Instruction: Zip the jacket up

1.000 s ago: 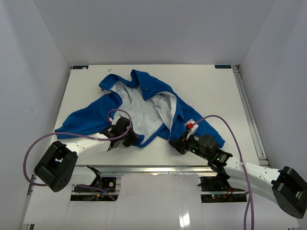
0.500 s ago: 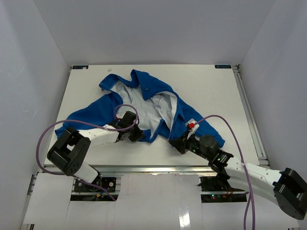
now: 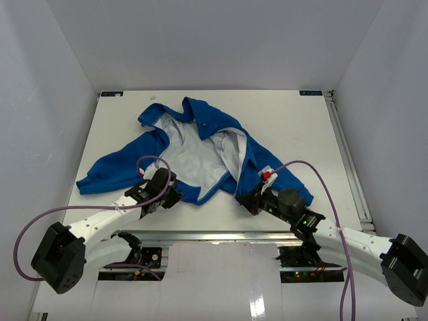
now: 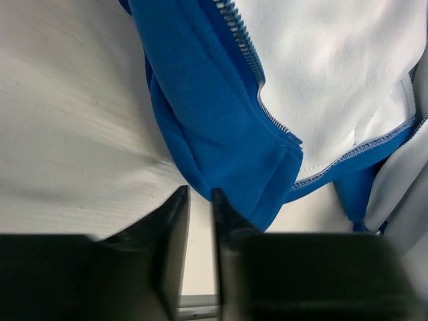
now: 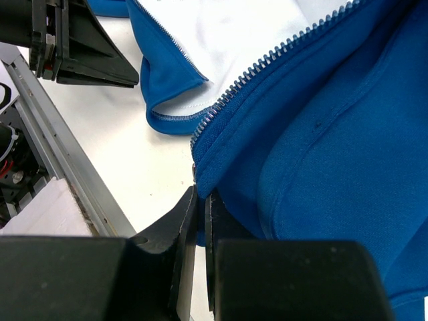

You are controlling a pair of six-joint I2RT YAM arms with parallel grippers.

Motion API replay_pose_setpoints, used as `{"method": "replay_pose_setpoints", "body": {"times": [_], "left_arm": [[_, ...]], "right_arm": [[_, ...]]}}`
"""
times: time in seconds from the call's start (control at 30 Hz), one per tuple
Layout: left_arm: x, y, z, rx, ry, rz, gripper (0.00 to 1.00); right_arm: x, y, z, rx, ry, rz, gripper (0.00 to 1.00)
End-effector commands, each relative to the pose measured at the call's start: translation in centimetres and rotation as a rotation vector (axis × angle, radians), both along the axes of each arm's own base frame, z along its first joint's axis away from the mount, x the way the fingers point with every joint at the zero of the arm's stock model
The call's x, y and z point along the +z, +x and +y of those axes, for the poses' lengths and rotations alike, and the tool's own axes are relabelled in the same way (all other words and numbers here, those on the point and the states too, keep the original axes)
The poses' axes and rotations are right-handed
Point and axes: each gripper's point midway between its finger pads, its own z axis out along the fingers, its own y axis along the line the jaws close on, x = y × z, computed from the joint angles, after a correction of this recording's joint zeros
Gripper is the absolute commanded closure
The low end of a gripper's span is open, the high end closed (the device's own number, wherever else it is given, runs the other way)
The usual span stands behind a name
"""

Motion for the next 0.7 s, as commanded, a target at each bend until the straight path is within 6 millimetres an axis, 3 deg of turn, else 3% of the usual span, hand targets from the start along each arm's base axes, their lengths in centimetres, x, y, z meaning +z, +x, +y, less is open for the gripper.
{"method": "replay_pose_setpoints", "body": {"times": [0.0,0.3,0.67], "left_arm": [[0.5,-1.1,-1.7,-0.067,-0.062,0.067,0.59],[2.8,-0.3,-4.3,-0.096,-0.148,0.1,0.51],[0.8,0.9,-6.2,-0.107,-0.148,0.174,0.52]], "right_arm": [[2.2,0.3,0.8,0.007,0.048,-0.027,0.92],[2.8,0.1,0.3,-0.004,0.062,-0.041,0.92],[1.9,0.2,0.1,-0.012,0.045,-0.035,0.92]]}}
